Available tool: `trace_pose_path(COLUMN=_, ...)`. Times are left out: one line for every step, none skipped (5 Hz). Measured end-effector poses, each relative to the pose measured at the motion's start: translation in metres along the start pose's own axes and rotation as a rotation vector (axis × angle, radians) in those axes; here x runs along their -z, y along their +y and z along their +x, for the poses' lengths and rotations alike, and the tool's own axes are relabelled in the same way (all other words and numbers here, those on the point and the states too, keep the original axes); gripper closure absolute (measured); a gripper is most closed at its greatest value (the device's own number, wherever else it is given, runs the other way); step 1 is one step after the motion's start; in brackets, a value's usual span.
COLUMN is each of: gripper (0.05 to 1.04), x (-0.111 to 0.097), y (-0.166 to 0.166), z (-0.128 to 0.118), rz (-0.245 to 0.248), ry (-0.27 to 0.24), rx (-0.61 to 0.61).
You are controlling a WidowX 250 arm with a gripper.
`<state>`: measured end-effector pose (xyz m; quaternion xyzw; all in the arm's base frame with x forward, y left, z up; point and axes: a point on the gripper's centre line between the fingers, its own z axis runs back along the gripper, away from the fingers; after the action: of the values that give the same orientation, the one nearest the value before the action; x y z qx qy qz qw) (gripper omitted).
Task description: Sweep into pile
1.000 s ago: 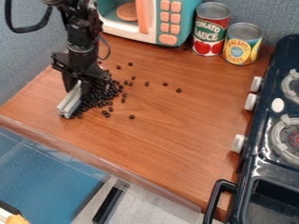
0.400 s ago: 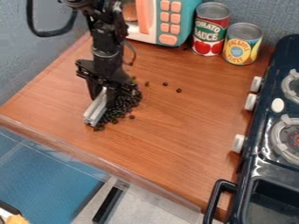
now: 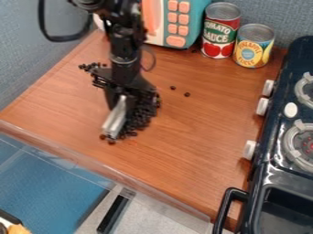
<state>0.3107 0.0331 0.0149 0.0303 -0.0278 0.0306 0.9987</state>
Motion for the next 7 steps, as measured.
trace_pose_path(gripper=0.714, x=-0.001, y=-0.013, z=-0.003, rz=-0.035, ry=0.01, rx=-0.033)
trace_pose_path(gripper=0.714, x=-0.002, y=-0.021, z=-0.004, rz=-0.051, ry=0.017, rx=-0.048)
trace_pose_path(gripper=0.714, x=-0.003, y=-0.032, z=-0.005, rz=-0.064, ry=0.016, rx=-0.037)
trace_pose_path(gripper=0.714, x=-0.019, y=-0.032, z=-0.001, rz=-0.075, ry=-0.023, rx=-0.045)
trace_pose_path(gripper=0.714, x=-0.048, y=-0.017, z=0.005, rz=-0.066, ry=-0.096, rx=-0.088)
trace_pose_path(gripper=0.714, x=-0.076, y=0.003, z=0.012, rz=-0.053, ry=-0.174, rx=-0.144)
trace_pose_path(gripper=0.714, x=-0.087, y=0.028, z=0.02, rz=0.019, ry=-0.197, rx=-0.205)
